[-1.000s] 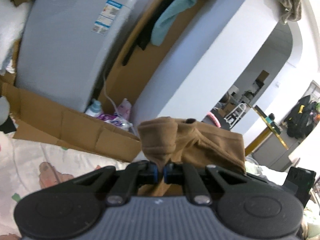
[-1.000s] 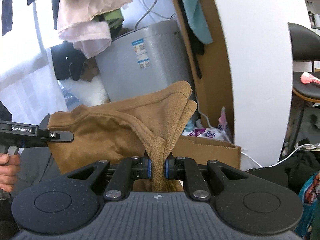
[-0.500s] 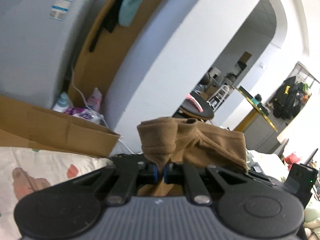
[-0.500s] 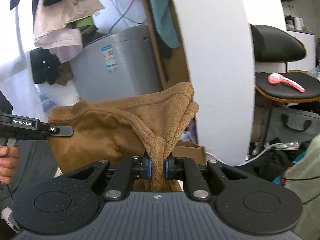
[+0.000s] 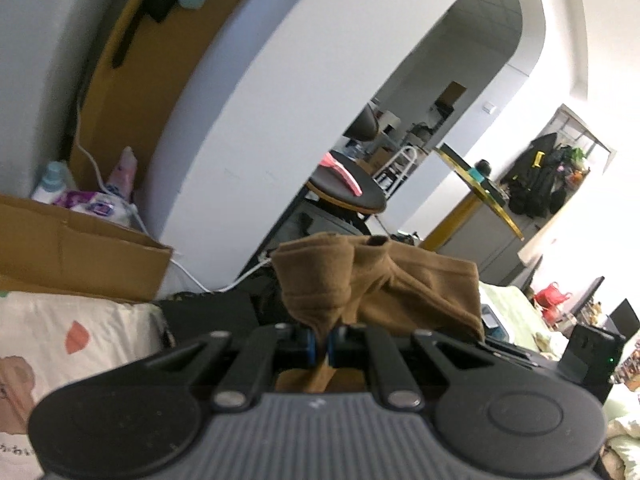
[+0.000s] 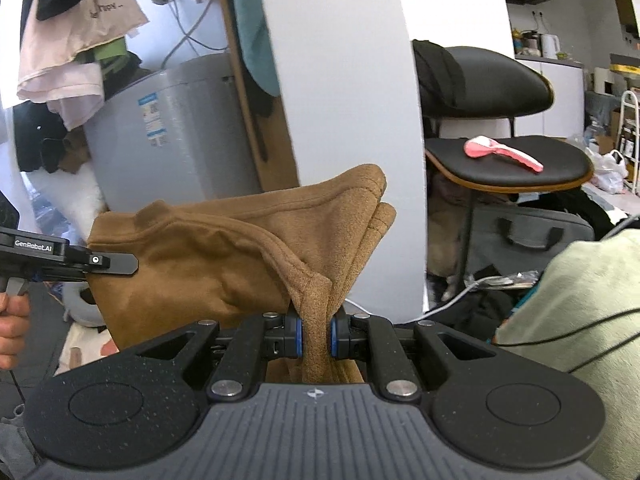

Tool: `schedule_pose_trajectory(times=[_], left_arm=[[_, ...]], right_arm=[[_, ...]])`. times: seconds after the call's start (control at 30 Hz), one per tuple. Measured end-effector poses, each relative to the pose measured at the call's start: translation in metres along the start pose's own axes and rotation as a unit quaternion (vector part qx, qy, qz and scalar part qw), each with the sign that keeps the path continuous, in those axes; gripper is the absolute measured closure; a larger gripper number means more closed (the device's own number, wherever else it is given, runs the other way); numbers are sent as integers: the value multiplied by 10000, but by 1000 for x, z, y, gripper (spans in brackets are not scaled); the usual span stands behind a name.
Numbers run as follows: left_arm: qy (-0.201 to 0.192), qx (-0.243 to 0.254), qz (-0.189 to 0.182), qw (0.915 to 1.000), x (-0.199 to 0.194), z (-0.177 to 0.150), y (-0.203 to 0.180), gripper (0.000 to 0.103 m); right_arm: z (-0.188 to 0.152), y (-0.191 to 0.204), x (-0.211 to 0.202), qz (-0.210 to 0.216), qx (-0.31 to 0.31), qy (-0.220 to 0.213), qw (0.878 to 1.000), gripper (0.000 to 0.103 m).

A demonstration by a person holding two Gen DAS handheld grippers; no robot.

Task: Fold clothes
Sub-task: 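Carry the held shirt with both grippers toward the clothes pile beside the bed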

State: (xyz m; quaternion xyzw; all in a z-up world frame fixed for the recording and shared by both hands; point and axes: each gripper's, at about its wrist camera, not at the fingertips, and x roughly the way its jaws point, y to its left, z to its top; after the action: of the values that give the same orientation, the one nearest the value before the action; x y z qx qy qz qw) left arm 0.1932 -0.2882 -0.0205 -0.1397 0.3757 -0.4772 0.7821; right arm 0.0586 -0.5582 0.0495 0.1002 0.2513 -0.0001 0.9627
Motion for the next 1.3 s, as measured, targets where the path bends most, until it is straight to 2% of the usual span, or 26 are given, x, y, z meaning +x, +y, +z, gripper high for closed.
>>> schedule_pose_trajectory(times=[0.2, 0.5, 0.73, 1.0, 1.3], left_arm=[[209, 87, -183, 9996, 28, -11, 1, 98], [418, 334, -623, 9966, 75, -24, -7, 98], [525, 236, -803, 9951, 106, -39, -2, 98], [567, 160, -875, 9944, 129, -51, 17, 98], [684, 201, -887, 9935, 157, -71, 47, 98]], right_arm=[[-18, -23, 8, -204, 5, 42, 9998, 91], [-48, -60, 16, -777, -62, 20, 9970, 91], [-62, -81, 24, -1092, -57, 128, 9939, 91], [-78, -94, 48, -1277, -49, 214, 9916, 91], [-98, -107, 96, -1360, -55, 407, 9899, 91]])
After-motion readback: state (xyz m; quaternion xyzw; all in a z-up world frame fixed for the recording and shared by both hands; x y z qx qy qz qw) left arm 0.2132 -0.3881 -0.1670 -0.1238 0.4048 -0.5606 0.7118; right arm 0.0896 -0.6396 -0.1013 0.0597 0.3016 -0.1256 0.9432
